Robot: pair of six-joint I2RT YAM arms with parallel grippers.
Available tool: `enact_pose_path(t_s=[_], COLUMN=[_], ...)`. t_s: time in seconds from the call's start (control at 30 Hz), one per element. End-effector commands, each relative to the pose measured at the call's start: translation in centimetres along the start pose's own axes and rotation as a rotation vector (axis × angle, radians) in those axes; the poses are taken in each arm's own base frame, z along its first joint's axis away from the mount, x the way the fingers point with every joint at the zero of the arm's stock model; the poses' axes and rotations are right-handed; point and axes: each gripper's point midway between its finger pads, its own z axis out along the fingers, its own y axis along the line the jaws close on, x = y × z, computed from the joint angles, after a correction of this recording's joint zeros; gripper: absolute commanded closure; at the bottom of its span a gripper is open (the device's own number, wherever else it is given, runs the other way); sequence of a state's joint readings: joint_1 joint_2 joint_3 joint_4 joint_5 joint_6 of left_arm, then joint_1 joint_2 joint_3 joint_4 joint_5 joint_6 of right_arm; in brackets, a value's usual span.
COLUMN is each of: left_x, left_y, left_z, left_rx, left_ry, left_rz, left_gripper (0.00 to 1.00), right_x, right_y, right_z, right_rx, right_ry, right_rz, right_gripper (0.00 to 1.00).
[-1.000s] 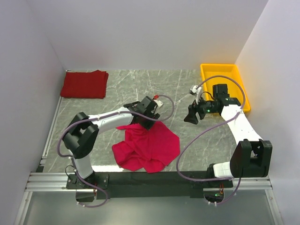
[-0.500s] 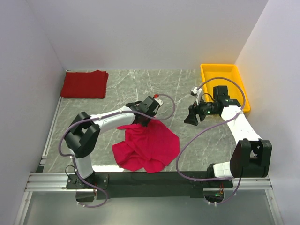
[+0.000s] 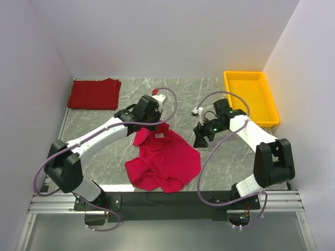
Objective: Fold and stack the t-shirts
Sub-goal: Flatten the tshirt out
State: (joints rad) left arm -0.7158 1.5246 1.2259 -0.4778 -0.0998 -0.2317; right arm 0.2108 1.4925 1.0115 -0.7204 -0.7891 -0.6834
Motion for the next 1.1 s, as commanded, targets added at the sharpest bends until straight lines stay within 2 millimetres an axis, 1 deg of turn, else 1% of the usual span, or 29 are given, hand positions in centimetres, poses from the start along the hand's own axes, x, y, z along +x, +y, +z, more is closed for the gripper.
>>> enact_pose_path(t_s=[0.0,0.03,0.07,0.1,0.13,0.17,0.2,0.23,0.27,0.3,0.4,0.53,0.57,0.6,0.63,0.67,0.7,0.73,0.77,0.8,0.87,0.9,0.97,1.0,1.03,1.07], left_x=[-2.4,-2.8,-3.3,-4.1,-4.7,-5.1,-6.0,-6.3,-6.7,-7.2,-7.7,-8.1,-7.9,-7.9,-7.9,-7.7,-7.6,-7.7,-7.6,-7.6,-7.6,-7.7,-7.8,-7.9,-7.9,-8.0], left_y=[0.2,0.9,1.3,1.5,2.2,2.5,2.7,3.5,3.8,4.0,5.0,5.5,5.7,5.8,5.9,6.2,6.3,6.4,6.5,6.5,6.7,6.6,6.7,6.7,6.6,6.6], left_z=[-2.7,-3.2,-3.8,-5.2,-5.9,-6.6,-8.1,-8.7,-9.4,-10.6,-12.3,-13.8,-14.0,-14.4,-14.6,-14.8,-15.0,-15.3,-15.4,-15.6,-15.8,-15.9,-16.1,-16.2,-16.2,-16.3], left_rx=[0.044,0.032,0.029,0.03,0.021,0.018,0.021,0.009,0.006,0.007,-0.004,-0.018,-0.027,-0.032,-0.035,-0.05,-0.051,-0.055,-0.059,-0.06,-0.062,-0.06,-0.061,-0.062,-0.06,-0.061], left_ry=[-0.093,-0.109,-0.127,-0.165,-0.189,-0.212,-0.261,-0.284,-0.307,-0.345,-0.382,-0.406,-0.403,-0.409,-0.411,-0.406,-0.408,-0.413,-0.412,-0.417,-0.419,-0.425,-0.43,-0.434,-0.433,-0.437], left_rz=[-0.089,-0.107,-0.12,-0.141,-0.16,-0.174,-0.193,-0.212,-0.224,-0.235,-0.254,-0.243,-0.241,-0.233,-0.23,-0.233,-0.231,-0.231,-0.233,-0.236,-0.241,-0.242,-0.247,-0.247,-0.248,-0.248], left_gripper=[0.99,0.99,0.99,0.99,0.99,0.99,0.99,0.99,0.99,0.99,0.99,0.99,0.99,0.99,0.99,0.99,0.99,0.99,0.99,0.99,0.99,0.99,0.99,0.99,0.99,0.99], right_x=[-1.1,-1.4,-1.6,-1.7,-2.1,-1.9,-2.2,-2.7,-3.0,-3.2,-4.5,-5.2,-5.2,-5.3,-5.9,-5.6,-6.4,-6.4,-6.3,-7.2,-7.6,-8.1,-7.9,-8.5,-7.5,-7.6], right_y=[-1.2,-1.5,-1.8,-2.1,-2.1,-2.2,-2.0,-1.9,-1.7,-1.5,-0.9,-1.1,-1.3,-1.6,-2.1,-2.4,-2.7,-3.2,-2.8,-2.8,-2.7,-3.0,-3.4,-3.9,-3.9,-3.8], right_z=[1.8,1.9,2.3,2.6,2.8,3.3,3.5,3.6,4.0,4.2,4.6,5.1,5.5,5.6,5.7,6.1,6.1,6.8,6.8,6.7,7.1,7.1,8.0,8.1,8.6,8.8], right_rx=[0.09,0.108,0.115,0.123,0.128,0.117,0.101,0.095,0.083,0.072,0.038,-0.004,-0.01,-0.006,0.002,-0.007,-0.007,-0.015,-0.045,-0.054,-0.073,-0.059,-0.044,-0.024,-0.048,-0.061], right_ry=[0.03,0.026,0.027,0.032,0.028,0.036,0.032,0.023,0.02,0.012,-0.013,-0.026,-0.023,-0.024,-0.03,-0.015,-0.022,-0.01,0.006,-0.005,-0.006,-0.004,0.031,0.045,0.082,0.086], right_rz=[0.023,0.055,0.063,0.07,0.084,0.091,0.092,0.089,0.082,0.075,0.026,-0.045,-0.058,-0.07,-0.094,-0.086,-0.101,-0.1,-0.095,-0.113,-0.132,-0.15,-0.151,-0.154,-0.122,-0.111], right_gripper=[0.22,0.22,0.21,0.21,0.22,0.22,0.21,0.21,0.21,0.21,0.2,0.19,0.19,0.19,0.18,0.18,0.18,0.18,0.18,0.17,0.17,0.16,0.16,0.16,0.16,0.16])
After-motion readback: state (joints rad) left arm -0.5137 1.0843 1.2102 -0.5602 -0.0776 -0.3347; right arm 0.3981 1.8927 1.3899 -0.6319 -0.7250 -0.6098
